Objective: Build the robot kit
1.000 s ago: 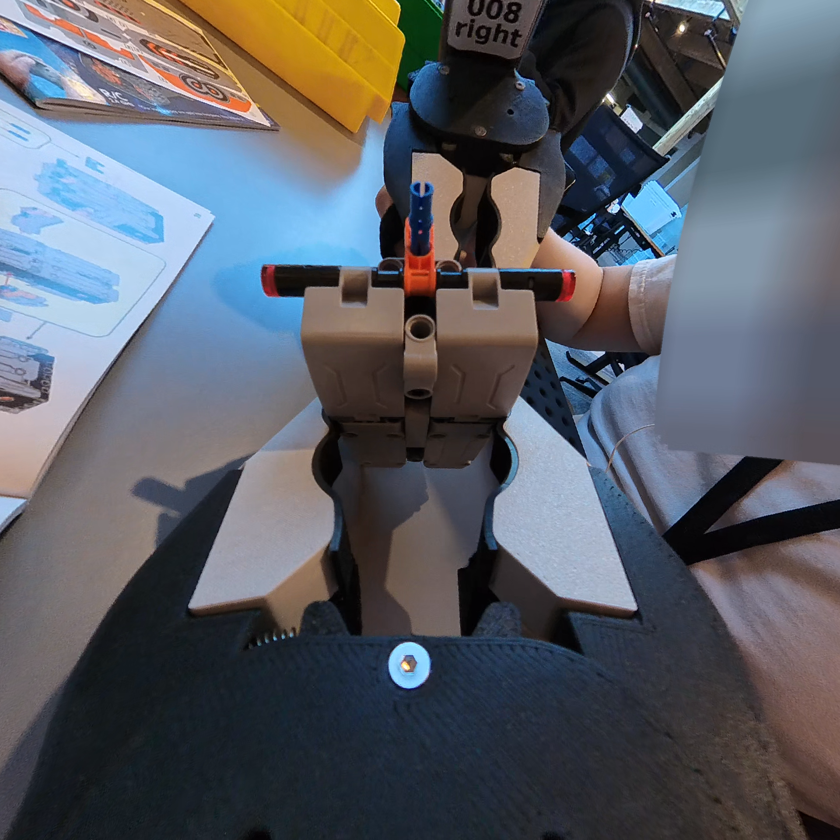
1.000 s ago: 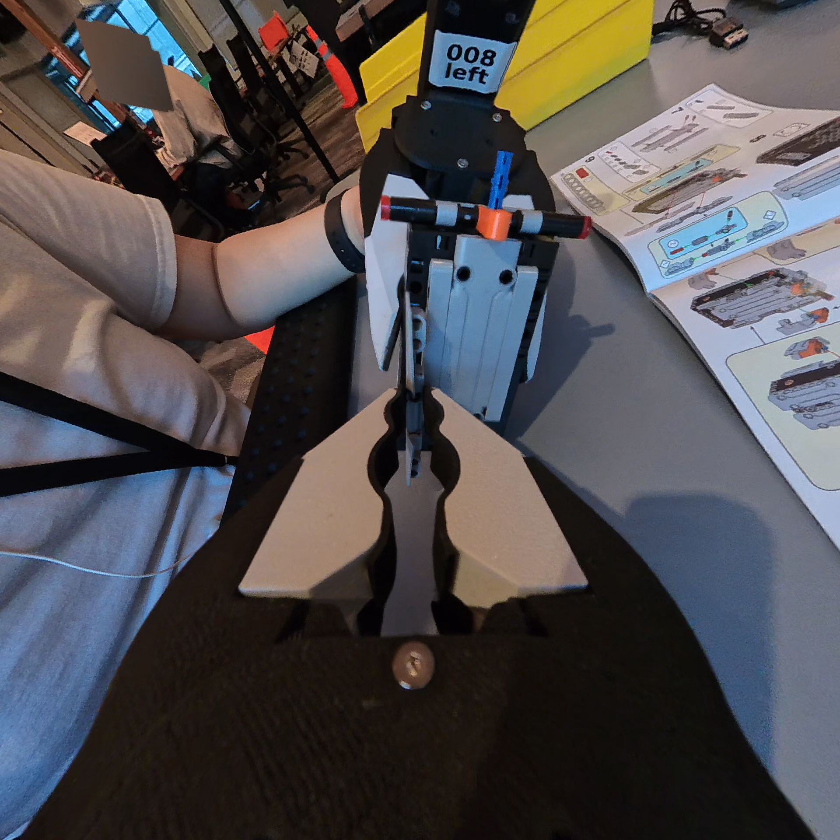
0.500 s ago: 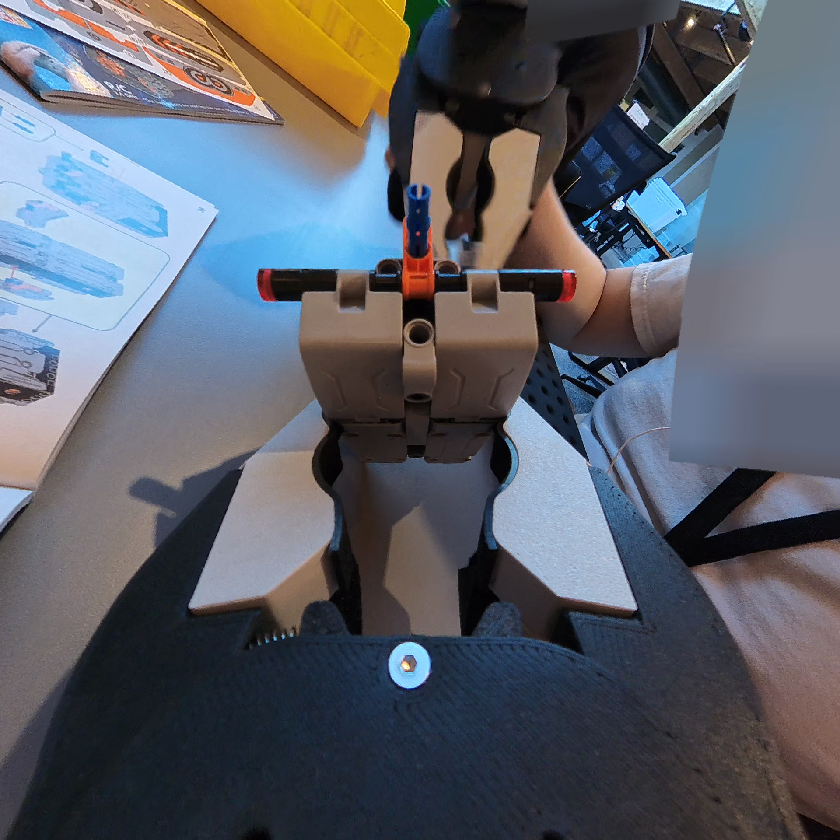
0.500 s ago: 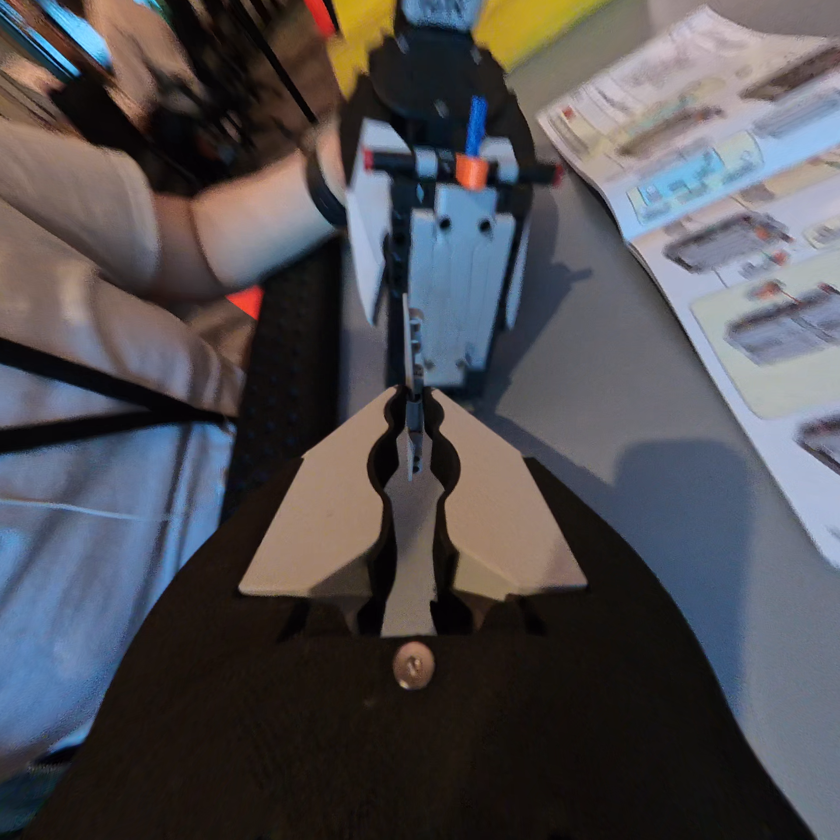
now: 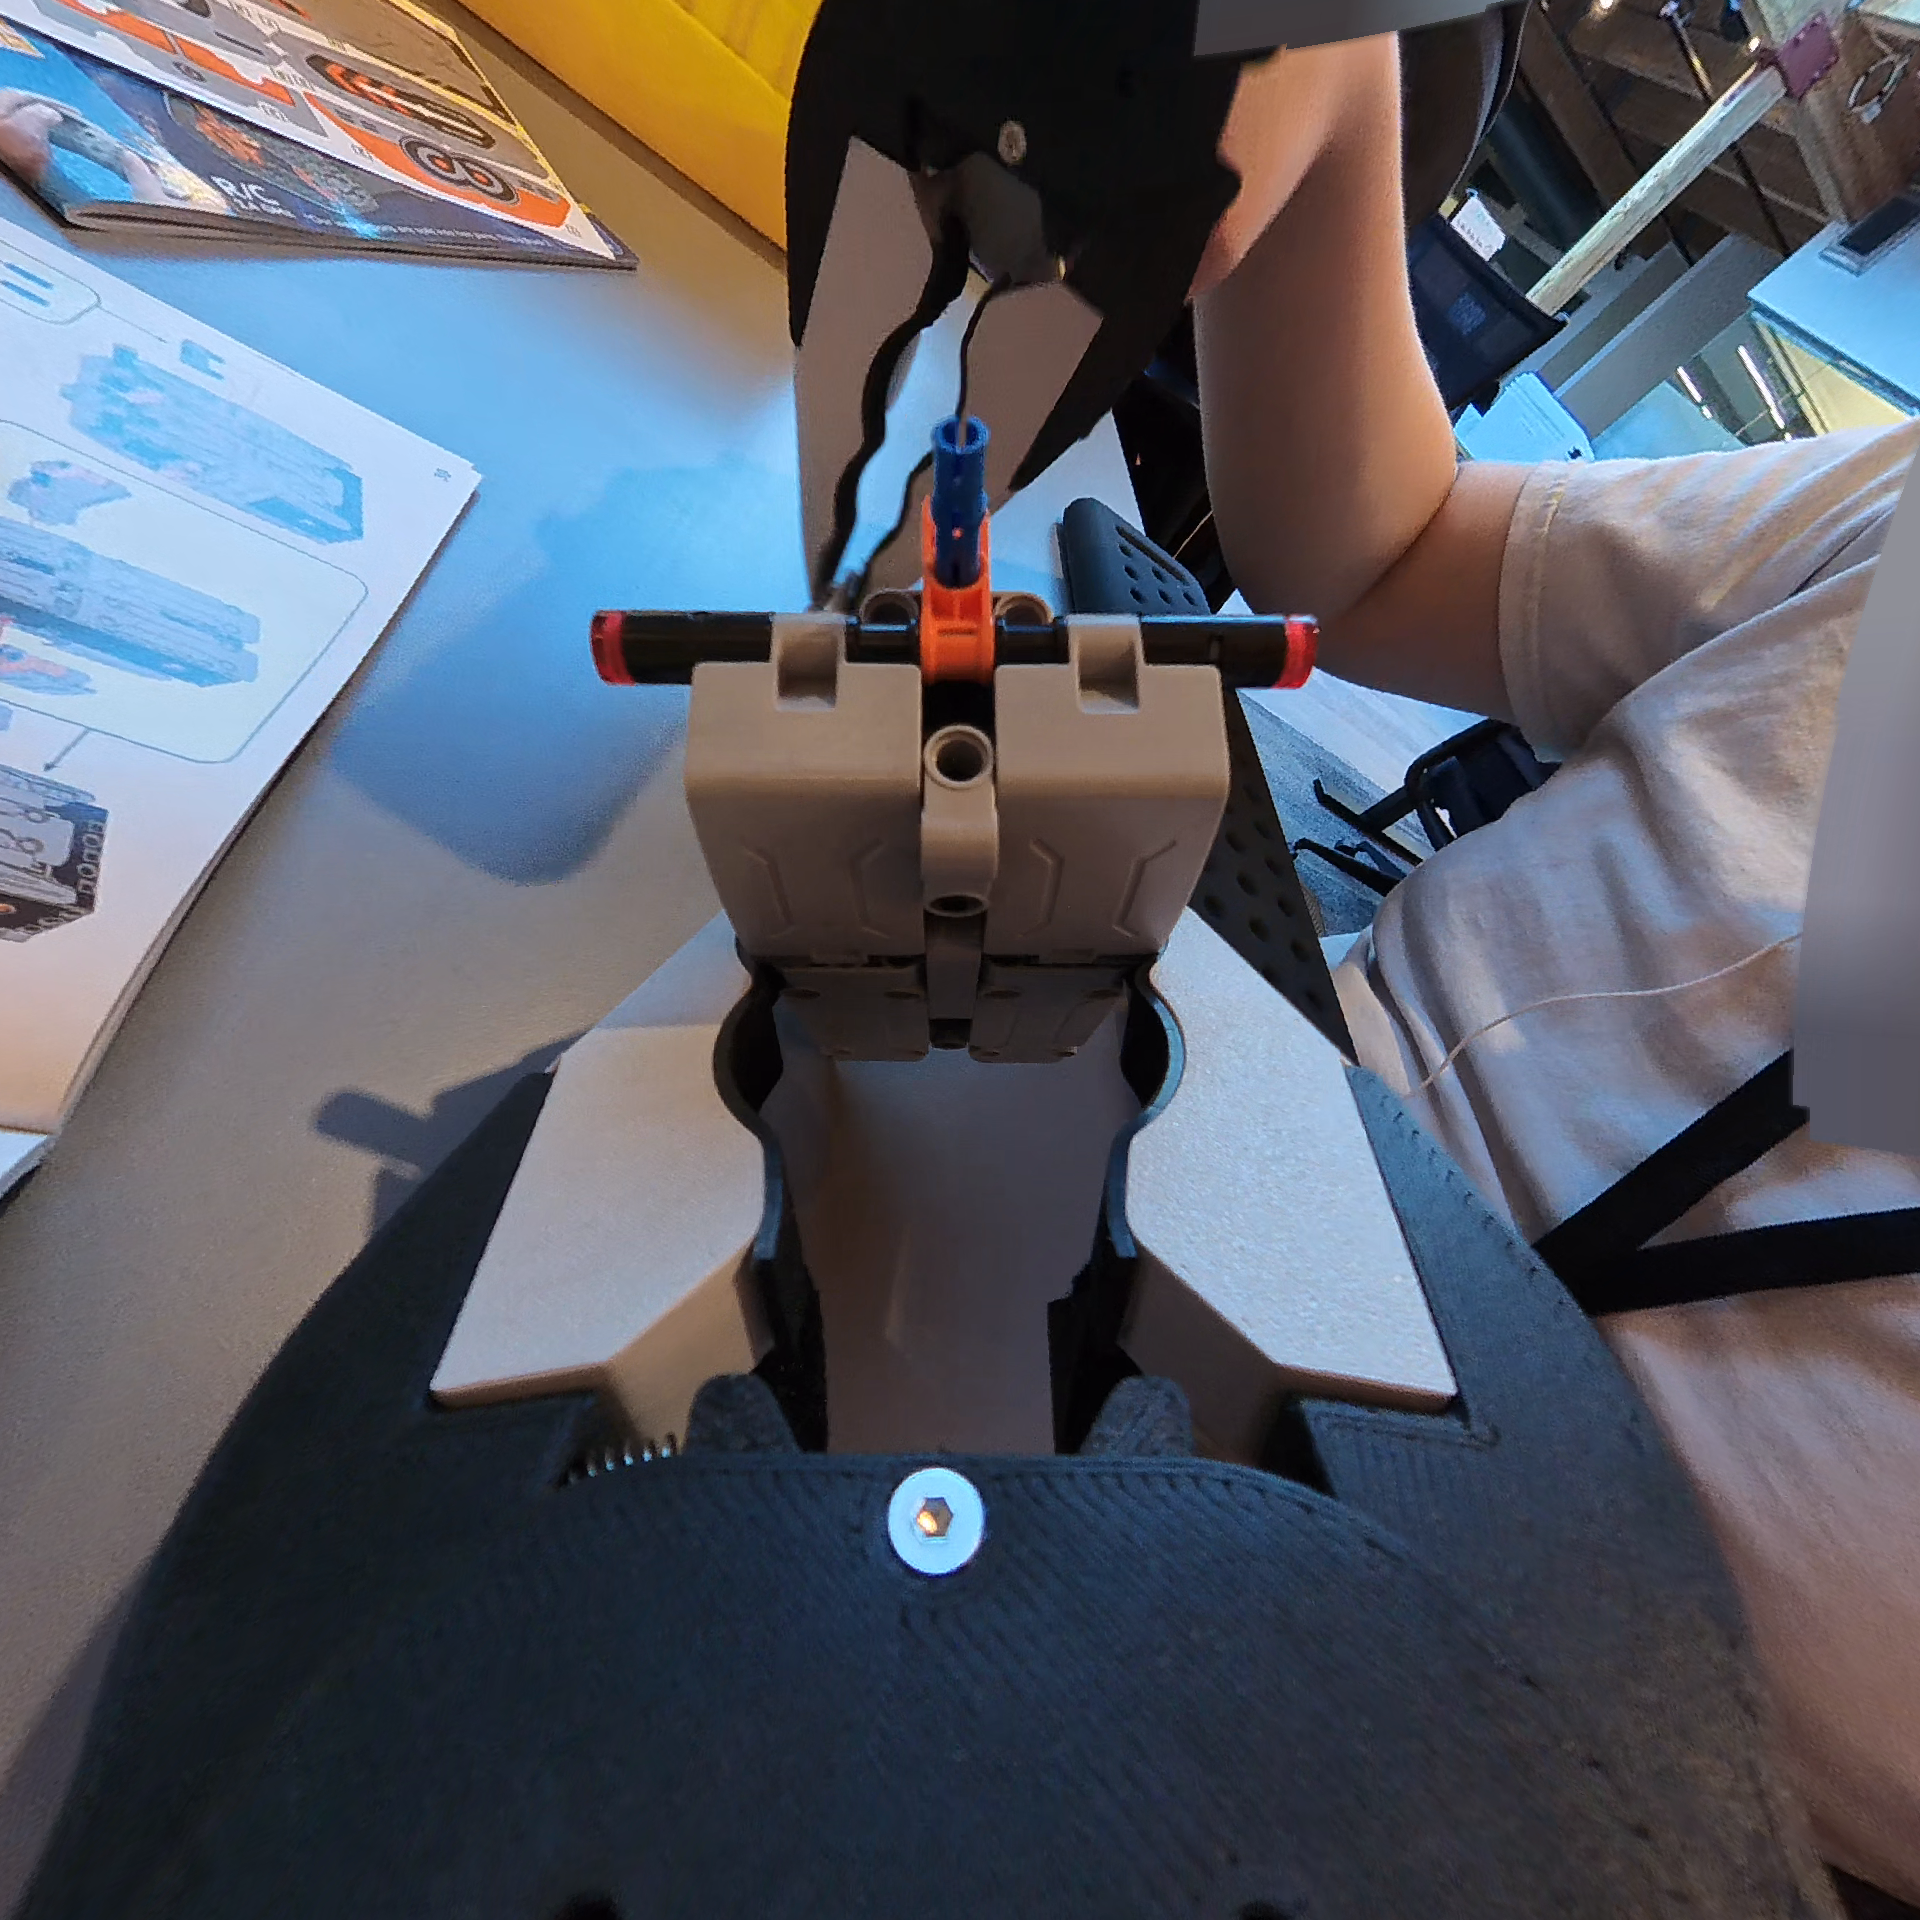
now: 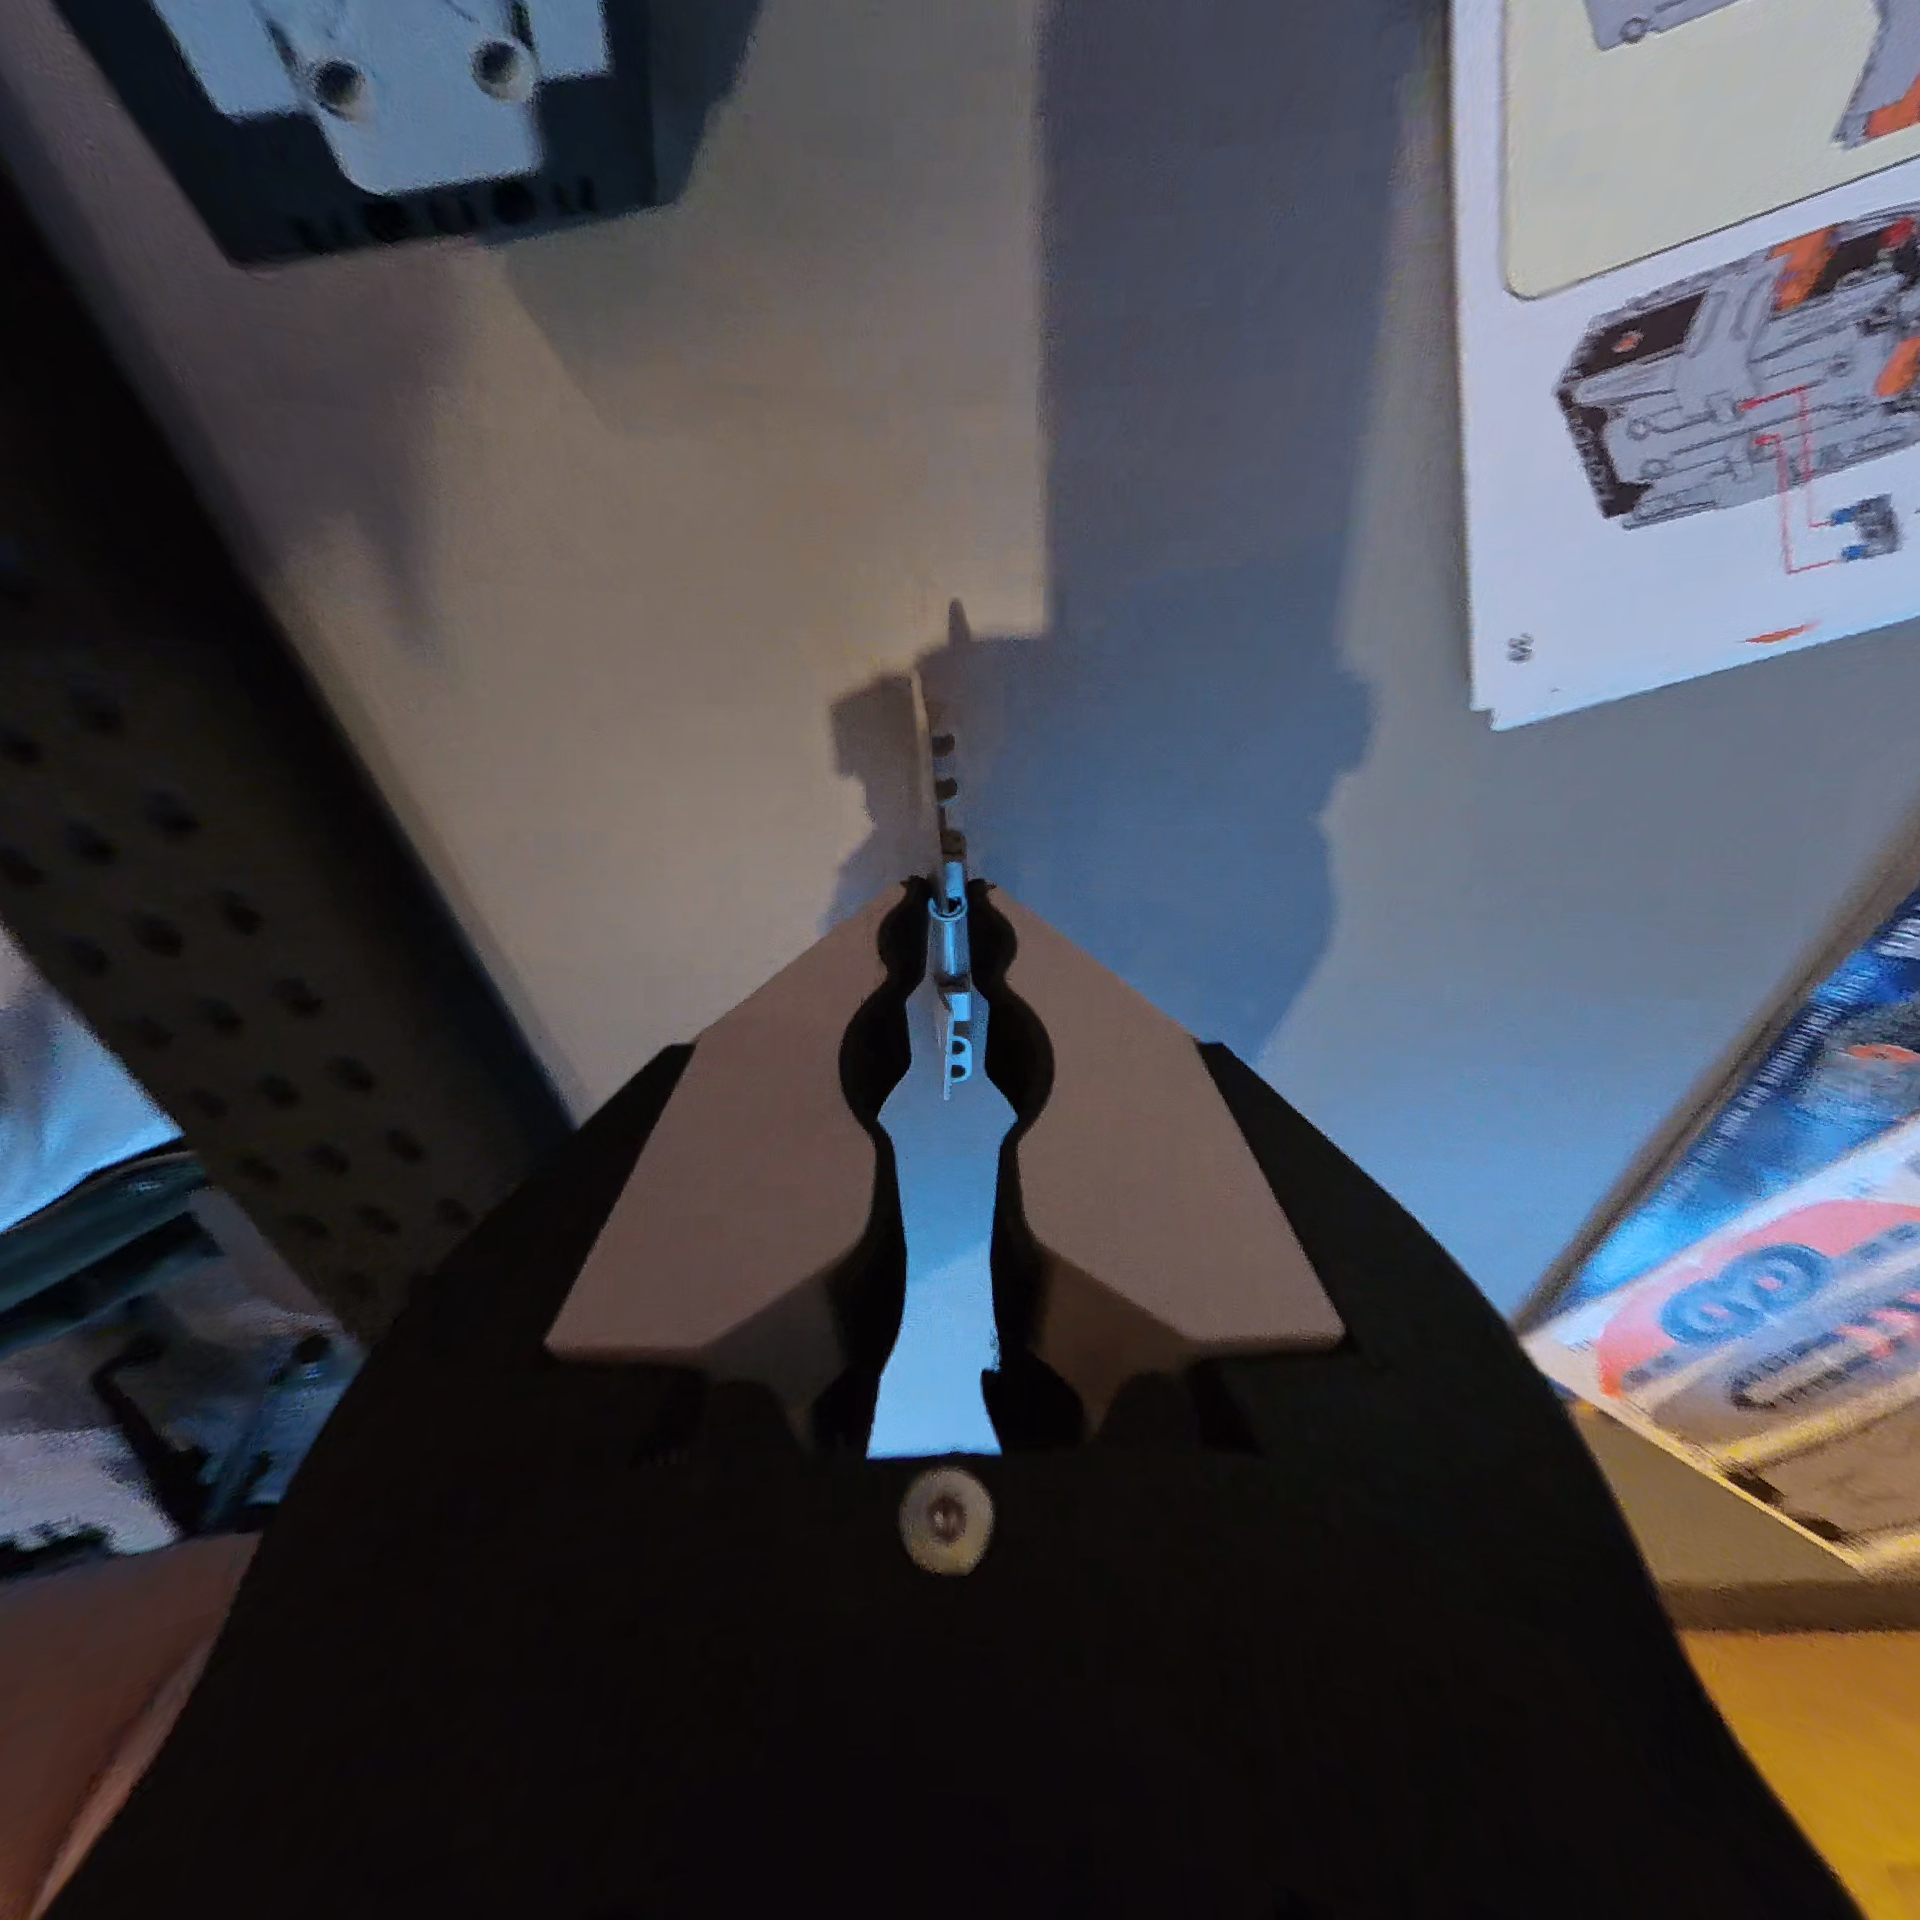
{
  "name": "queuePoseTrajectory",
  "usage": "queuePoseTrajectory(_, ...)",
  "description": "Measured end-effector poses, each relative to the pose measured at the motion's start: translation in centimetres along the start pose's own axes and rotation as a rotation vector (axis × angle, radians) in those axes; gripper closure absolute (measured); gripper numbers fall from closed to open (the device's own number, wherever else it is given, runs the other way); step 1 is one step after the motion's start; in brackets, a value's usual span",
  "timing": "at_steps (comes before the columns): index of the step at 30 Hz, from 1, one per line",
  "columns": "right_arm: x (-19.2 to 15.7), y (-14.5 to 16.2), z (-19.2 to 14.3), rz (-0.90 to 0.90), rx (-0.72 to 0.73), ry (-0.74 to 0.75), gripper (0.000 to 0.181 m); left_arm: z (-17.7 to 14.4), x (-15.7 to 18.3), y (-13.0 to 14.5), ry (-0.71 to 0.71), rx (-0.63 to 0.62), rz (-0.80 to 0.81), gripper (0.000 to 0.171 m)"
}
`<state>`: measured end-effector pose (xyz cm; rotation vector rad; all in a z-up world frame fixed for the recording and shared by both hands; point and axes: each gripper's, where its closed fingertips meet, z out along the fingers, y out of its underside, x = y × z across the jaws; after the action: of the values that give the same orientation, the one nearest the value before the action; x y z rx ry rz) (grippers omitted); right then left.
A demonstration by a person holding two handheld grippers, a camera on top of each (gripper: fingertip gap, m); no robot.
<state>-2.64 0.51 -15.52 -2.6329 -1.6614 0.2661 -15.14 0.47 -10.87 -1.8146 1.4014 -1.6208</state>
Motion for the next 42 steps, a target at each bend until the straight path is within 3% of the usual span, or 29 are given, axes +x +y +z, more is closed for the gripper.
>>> queuePoseTrajectory(3, 1.0, 0.3, 0.2, -0.07, -0.026, 0.127, 0.175, 0.0, 0.0, 0.0, 0.003, 0.0, -0.005, 0.107)
queuePoseTrajectory(9, 1.6, 0.3, 0.6, -0.076, 0.056, 0.186, 0.168, 0.0, 0.1, 0.0, 0.012, -0.003, -0.008, 0.107)
queuePoseTrajectory(21, 1.8, 1.2, 0.0, -0.029, 0.168, 0.159, 0.169, 0.2, 0.1, 0.0, 0.019, 0.003, -0.023, 0.107)
queuePoseTrajectory(25, 2.5, 0.4, -1.0, 0.015, 0.306, 0.098, 0.17, 0.3, 0.2, 0.0, 0.024, 0.006, -0.03, 0.107)
queuePoseTrajectory(30, 3.1, -0.4, -0.9, 0.073, 0.44, -0.092, 0.172, 0.3, 0.2, 0.0, 0.027, 0.006, -0.032, 0.107)
queuePoseTrajectory(42, 2.5, 0.4, 0.2, 0.093, 0.461, -0.19, 0.177, 0.3, 0.2, 0.0, 0.033, 0.01, -0.039, 0.107)
